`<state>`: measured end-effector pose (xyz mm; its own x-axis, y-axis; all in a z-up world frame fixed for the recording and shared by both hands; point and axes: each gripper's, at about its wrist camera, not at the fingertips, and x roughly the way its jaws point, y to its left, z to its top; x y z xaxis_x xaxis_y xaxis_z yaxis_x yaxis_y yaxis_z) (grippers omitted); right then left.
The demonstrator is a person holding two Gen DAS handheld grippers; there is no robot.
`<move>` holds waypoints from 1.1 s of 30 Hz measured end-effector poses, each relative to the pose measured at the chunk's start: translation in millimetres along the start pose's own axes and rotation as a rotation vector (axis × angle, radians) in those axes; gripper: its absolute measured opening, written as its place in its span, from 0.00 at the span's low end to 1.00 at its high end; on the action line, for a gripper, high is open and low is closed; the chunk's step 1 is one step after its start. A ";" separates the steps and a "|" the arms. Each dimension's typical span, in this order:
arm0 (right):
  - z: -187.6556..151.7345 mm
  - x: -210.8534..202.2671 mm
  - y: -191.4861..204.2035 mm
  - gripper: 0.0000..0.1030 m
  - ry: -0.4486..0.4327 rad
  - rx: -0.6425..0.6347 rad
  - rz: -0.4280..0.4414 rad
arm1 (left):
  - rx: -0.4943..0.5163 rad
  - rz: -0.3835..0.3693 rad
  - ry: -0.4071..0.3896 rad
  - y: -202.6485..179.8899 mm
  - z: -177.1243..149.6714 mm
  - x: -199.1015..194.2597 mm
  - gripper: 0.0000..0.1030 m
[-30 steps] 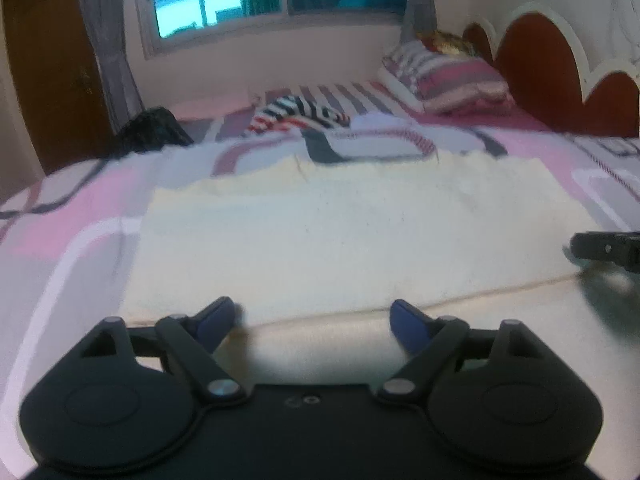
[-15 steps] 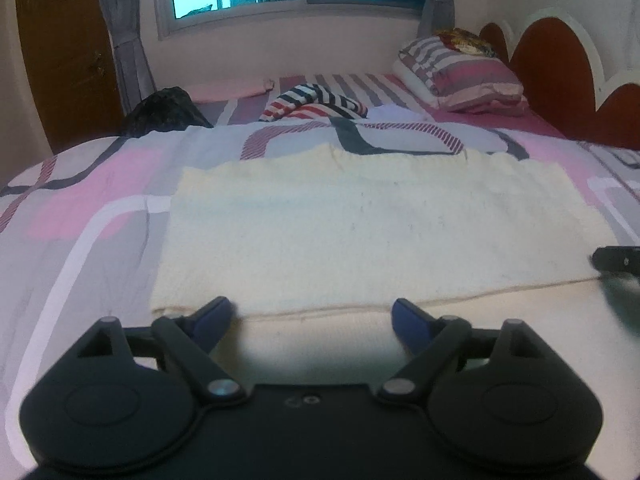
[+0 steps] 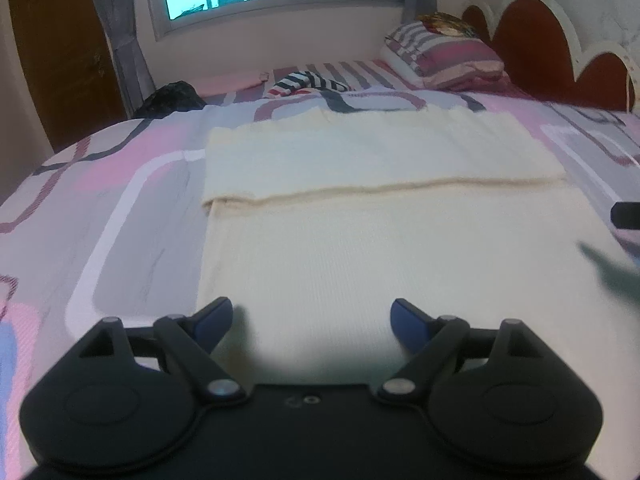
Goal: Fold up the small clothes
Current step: 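Lower both tools to the sweater edge and close on it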
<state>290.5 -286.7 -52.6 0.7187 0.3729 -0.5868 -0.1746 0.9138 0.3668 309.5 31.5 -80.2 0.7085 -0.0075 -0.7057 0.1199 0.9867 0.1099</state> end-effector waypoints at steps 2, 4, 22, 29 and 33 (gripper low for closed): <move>-9.7 -16.4 0.6 0.67 0.005 0.007 0.003 | 0.017 0.009 0.001 1.8 -13.3 -15.6 0.83; -22.2 -36.8 0.2 0.67 0.011 0.007 -0.010 | 0.022 0.022 -0.001 7.2 -29.0 -32.1 0.85; -138.6 -153.1 -27.9 0.40 0.165 0.227 0.080 | -0.243 -0.251 0.116 74.1 -143.7 -131.8 0.77; -154.5 -156.0 -22.7 0.40 0.168 0.311 0.187 | -0.413 -0.455 0.104 87.4 -156.8 -125.4 0.70; -147.5 -147.5 -24.9 0.40 0.156 0.350 0.202 | -0.464 -0.469 0.083 91.2 -147.3 -109.1 0.60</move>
<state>89.6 -340.7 -81.6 0.5786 0.5828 -0.5706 -0.0430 0.7205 0.6922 140.8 146.2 -96.3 0.5963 -0.4590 -0.6586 0.0776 0.8495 -0.5218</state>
